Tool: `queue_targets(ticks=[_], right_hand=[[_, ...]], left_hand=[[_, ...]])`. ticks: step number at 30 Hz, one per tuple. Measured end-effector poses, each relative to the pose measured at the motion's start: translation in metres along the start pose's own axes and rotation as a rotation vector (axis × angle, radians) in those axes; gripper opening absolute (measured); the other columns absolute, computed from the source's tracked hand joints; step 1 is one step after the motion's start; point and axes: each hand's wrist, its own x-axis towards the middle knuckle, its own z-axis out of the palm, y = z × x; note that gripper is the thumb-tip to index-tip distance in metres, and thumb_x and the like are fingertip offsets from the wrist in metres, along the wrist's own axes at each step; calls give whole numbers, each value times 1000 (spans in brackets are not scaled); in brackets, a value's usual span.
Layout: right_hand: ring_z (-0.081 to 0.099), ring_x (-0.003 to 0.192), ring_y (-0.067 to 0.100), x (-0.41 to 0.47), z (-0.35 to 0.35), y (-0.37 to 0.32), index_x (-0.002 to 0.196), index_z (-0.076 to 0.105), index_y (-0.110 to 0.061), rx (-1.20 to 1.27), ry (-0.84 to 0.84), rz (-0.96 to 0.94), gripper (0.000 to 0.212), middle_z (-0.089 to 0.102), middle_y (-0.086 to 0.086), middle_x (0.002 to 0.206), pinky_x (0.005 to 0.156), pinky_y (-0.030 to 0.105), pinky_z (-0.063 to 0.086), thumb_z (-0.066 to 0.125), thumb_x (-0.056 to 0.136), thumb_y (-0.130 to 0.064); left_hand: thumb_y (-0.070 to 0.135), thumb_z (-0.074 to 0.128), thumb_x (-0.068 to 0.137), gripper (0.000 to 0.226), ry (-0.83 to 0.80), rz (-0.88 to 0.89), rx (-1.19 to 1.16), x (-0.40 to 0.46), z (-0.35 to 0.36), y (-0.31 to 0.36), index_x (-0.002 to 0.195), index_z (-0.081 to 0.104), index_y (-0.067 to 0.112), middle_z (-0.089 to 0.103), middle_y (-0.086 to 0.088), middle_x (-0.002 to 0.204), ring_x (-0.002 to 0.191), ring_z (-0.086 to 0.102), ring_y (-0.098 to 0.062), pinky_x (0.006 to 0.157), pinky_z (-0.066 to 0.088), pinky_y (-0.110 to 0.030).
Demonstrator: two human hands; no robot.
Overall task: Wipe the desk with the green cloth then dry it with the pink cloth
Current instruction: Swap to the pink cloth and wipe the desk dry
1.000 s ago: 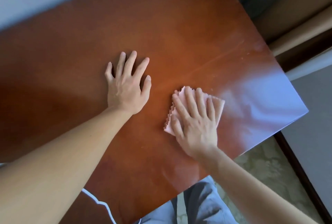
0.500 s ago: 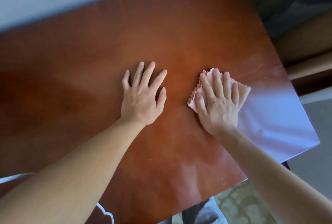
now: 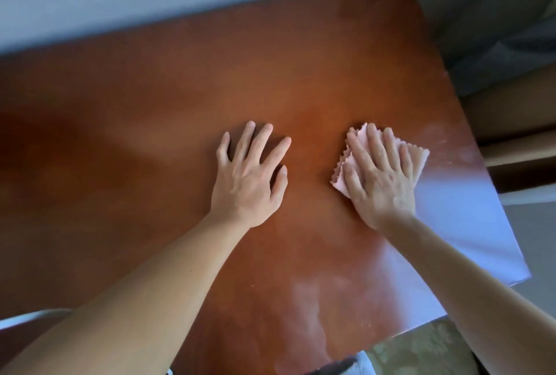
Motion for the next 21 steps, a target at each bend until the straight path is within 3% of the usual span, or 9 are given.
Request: queue_targets(ticks=[3, 7, 12, 15, 18, 21], right_hand=[[6, 158, 29, 17, 5, -33, 162, 26, -33, -1, 21, 22, 60, 17, 1, 171, 127, 50, 3, 22, 105, -50], [11, 158, 31, -14, 21, -72, 161, 30, -29, 0, -2, -212, 58, 22, 4, 170, 127, 52, 8, 20, 108, -50], [16, 157, 32, -16, 10, -16, 162, 26, -29, -141, -100, -552, 58, 19, 4, 169, 126, 55, 15, 24, 108, -49], [11, 158, 30, 28, -6, 6, 162, 21, -32, -140, -126, -432, 58, 19, 4, 170, 127, 52, 10, 22, 106, -49], [7, 159, 29, 75, -12, -20, 163, 21, -31, -122, -114, -325, 62, 17, 4, 171, 128, 49, 3, 19, 104, -50], [4, 159, 30, 92, -8, -55, 164, 21, -27, -140, -117, -376, 63, 14, 5, 172, 128, 51, 4, 16, 105, -49]], left_hand=[[36, 43, 102, 47, -1, -6, -1, 0, 0, -1, 146, 53, 26, 43, -8, 157, 150, 33, -33, 118, 22, -60], [34, 42, 103, 46, -6, -13, -11, -1, 1, -1, 146, 52, 24, 42, -7, 159, 150, 32, -31, 118, 22, -59], [33, 45, 101, 45, 3, -21, -22, 0, 2, 0, 145, 55, 25, 43, -6, 158, 150, 34, -31, 118, 21, -60], [32, 46, 100, 47, 4, -26, -26, -1, 2, 0, 145, 56, 26, 44, -7, 158, 149, 36, -32, 118, 22, -60], [33, 47, 99, 47, 1, -30, -28, 0, 1, 0, 145, 56, 26, 44, -6, 158, 149, 36, -31, 118, 22, -61], [34, 47, 98, 46, -3, -43, -22, 0, 1, 1, 143, 56, 26, 44, -5, 158, 149, 36, -29, 118, 23, -60]])
